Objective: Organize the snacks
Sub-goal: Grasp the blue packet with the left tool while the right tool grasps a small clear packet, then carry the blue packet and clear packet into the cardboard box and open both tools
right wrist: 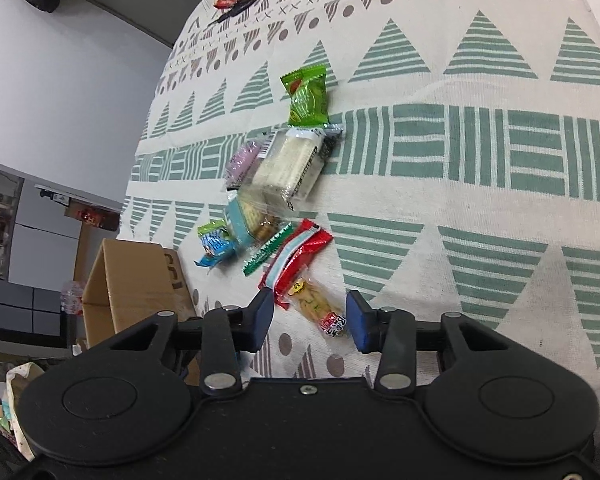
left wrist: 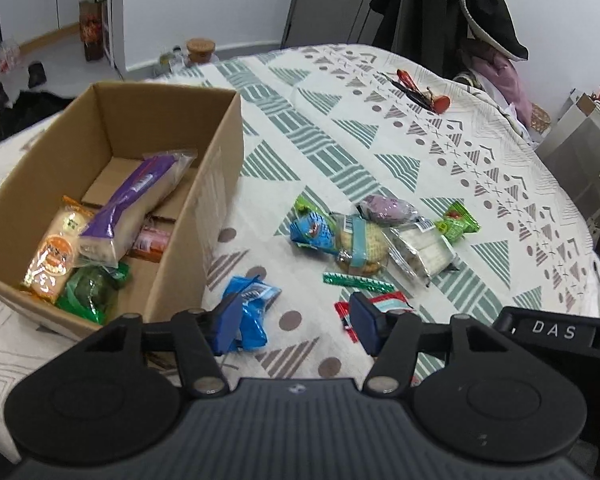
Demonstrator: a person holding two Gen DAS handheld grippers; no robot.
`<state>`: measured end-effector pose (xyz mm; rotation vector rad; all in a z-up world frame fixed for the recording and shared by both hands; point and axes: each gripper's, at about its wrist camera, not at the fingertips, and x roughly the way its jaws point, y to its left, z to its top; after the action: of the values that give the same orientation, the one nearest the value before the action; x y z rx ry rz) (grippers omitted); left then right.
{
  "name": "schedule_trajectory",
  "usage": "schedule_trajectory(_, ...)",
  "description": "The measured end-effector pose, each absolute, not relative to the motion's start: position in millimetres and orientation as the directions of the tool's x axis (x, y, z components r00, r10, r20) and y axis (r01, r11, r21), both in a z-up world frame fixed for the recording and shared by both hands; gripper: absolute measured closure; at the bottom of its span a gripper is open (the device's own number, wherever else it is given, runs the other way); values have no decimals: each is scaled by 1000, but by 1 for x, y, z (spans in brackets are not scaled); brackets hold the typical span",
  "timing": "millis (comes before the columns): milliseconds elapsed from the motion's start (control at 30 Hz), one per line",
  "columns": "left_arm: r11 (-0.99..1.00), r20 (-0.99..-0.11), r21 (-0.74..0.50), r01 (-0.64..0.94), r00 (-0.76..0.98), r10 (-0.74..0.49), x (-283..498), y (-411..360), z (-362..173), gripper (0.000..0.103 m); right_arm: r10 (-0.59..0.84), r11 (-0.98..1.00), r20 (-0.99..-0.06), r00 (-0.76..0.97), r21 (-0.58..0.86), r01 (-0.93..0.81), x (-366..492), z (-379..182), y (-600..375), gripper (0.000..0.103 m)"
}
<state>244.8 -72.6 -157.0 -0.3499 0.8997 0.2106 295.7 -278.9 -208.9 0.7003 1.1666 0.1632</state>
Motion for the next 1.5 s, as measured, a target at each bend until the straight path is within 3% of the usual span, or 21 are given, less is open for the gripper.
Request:
schedule_trajectory(733,876,-786,-150,-459,593,176,245,-69,-202,46,376,874,-847,377,459,158,300,-221,-252,63)
schedule_trajectory(833,872,-784,-154,-464,595,177,246,-67,-208,46,337,904,-860,384,409,123,300,-222,-243,70)
schedule_trajectory(900,864,-787,-174,-473,594,166,246,-63,-211,53,317,920,-863,394,381,95,299,-222,-237,79)
schedule_trajectory(933,858,-797,-174,-483,581,166,246,-61,-214,64,315,923,-862,396,376,84,298,-222,-235,83)
schedule_trajectory(967,850,-806,-176,-496,568,165,246,-58,-217,68,311,926,-864,396,370,79,298,-223,-234,83)
schedule_trajectory(1500,865,-761,-233,-445,637,123,230,-62,-180,69,359,893,-802,477,444,75,289,-197,-243,85)
